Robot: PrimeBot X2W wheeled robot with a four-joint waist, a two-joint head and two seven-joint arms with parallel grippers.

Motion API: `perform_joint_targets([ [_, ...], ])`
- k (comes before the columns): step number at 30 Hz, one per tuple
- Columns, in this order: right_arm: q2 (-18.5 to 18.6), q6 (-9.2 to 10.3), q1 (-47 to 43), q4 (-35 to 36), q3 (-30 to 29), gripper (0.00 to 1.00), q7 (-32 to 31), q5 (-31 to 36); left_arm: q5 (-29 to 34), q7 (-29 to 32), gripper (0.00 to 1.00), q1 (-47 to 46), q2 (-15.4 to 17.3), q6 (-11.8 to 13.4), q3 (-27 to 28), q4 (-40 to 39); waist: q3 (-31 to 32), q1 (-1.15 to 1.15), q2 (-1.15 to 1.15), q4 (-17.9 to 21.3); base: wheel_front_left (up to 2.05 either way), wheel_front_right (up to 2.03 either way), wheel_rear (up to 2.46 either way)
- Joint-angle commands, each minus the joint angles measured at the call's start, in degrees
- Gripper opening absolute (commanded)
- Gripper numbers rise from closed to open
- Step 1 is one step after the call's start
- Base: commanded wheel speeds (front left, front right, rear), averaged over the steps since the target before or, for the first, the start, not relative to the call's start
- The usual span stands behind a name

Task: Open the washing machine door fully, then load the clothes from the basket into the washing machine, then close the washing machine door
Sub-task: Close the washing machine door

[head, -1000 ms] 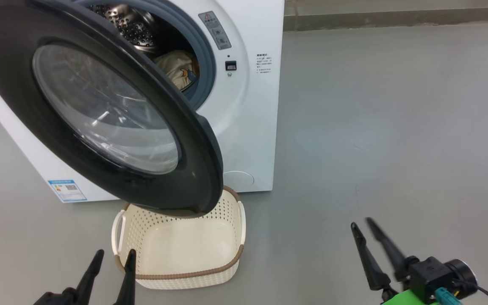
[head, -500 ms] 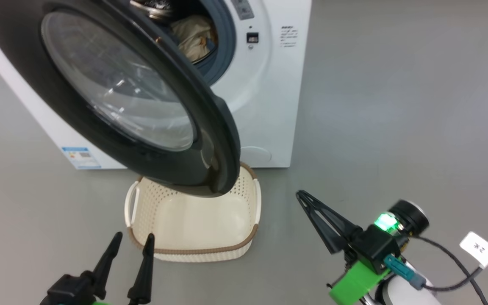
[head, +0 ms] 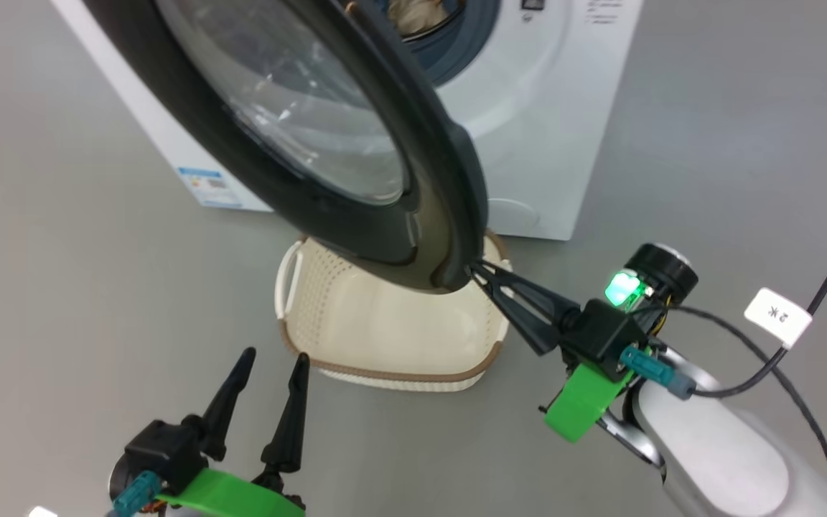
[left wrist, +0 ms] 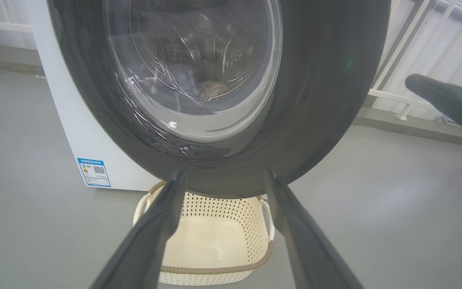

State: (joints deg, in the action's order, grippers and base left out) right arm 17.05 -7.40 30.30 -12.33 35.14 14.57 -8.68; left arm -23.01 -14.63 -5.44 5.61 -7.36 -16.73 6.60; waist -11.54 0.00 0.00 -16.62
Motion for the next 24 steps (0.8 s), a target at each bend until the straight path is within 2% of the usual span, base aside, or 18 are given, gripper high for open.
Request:
perform_joint_targets([
  [1, 0.1, -0.09, 1.3, 0.4, 1.3, 0.00, 0.4, -1.0, -0.3, -0.4, 1.00, -2.4, 0.3, -0.1, 1.6, -0.9, -3.5, 0.00, 0.00, -3.9, 0.00, 0.00, 0.00],
  [7, 1.6, -0.09, 5.6, -2.6, 2.2, 0.00, 0.4, -2.5, -0.6, -0.4, 1.00, -3.8, -0.5, -0.1, 1.2, -0.7, -5.5, 0.00, 0.00, -6.8, 0.00, 0.00, 0.00],
  [13, 1.9, -0.09, 7.2, -4.1, 0.9, 0.00, 0.4, -2.7, -0.6, -0.4, 1.00, -4.0, -1.0, -0.1, 1.3, -0.6, -6.5, 0.00, 0.00, -7.9, 0.00, 0.00, 0.00],
  [24, 2.4, -0.09, 9.1, -6.0, -5.6, 0.00, 0.4, -0.9, -0.3, -0.4, 1.00, -5.3, -1.8, -0.1, 1.2, -1.1, -8.9, 0.00, 0.00, -8.2, 0.00, 0.00, 0.00],
])
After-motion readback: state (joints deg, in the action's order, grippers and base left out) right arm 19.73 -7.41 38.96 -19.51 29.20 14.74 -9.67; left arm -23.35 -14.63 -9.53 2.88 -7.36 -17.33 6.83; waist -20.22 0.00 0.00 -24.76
